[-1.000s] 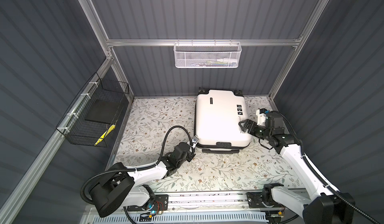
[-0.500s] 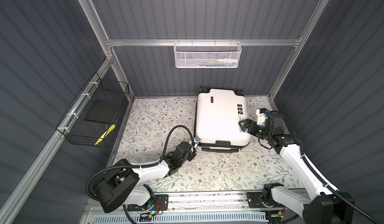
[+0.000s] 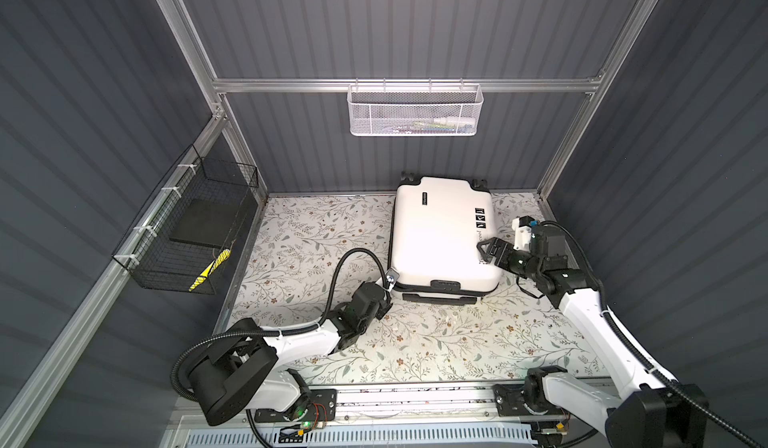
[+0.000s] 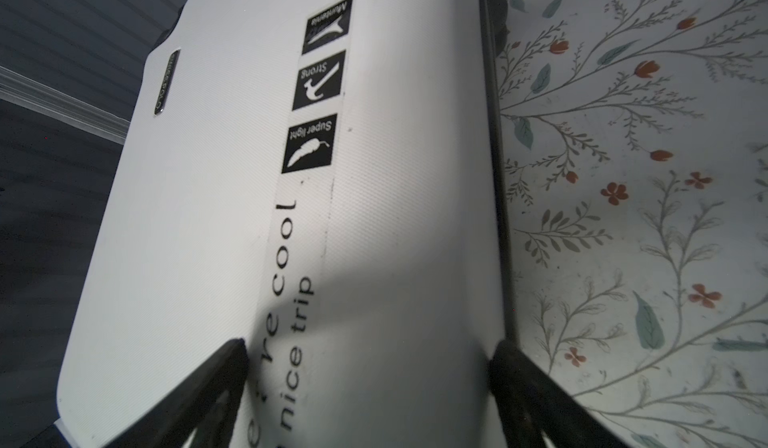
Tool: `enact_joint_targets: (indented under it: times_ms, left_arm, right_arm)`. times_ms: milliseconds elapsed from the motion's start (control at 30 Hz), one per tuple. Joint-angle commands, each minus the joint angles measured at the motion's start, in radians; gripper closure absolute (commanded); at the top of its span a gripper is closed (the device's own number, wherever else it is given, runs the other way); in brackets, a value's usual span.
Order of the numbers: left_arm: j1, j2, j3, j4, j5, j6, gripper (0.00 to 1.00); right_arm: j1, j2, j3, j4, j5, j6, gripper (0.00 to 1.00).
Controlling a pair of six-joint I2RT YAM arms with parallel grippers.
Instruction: Pack the luggage
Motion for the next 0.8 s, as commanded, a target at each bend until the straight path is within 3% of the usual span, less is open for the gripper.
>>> enact_joint_targets:
  times_ms: [0,167,400,533,700,767]
  left_arm:
    - [0.010,-0.009,0.044,-0.009,-0.030,-0.023,0.80]
    - [0.013,0.000,0.053,-0.022,-0.006,-0.014,0.73]
    - [0.031,0.037,0.085,0.013,0.039,0.044,0.74]
    - [0.044,0.051,0.111,0.021,0.085,0.075,0.81]
    - [0.047,0.024,0.128,-0.009,0.127,0.082,1.00]
    - [0.048,0.001,0.128,-0.034,0.139,0.070,1.00]
  right_arm:
    - [0.013,0.028,-0.053,-0.147,0.008,-0.038,0.08]
    - [0.013,0.027,-0.058,-0.145,0.005,-0.036,0.08]
    - [0.013,0.027,-0.068,-0.142,0.006,-0.035,0.09]
    - [0.014,0.023,-0.075,-0.144,0.009,-0.035,0.09]
    - [0.013,0.018,-0.078,-0.144,0.013,-0.033,0.09]
    - [0.013,0.018,-0.079,-0.141,0.014,-0.030,0.09]
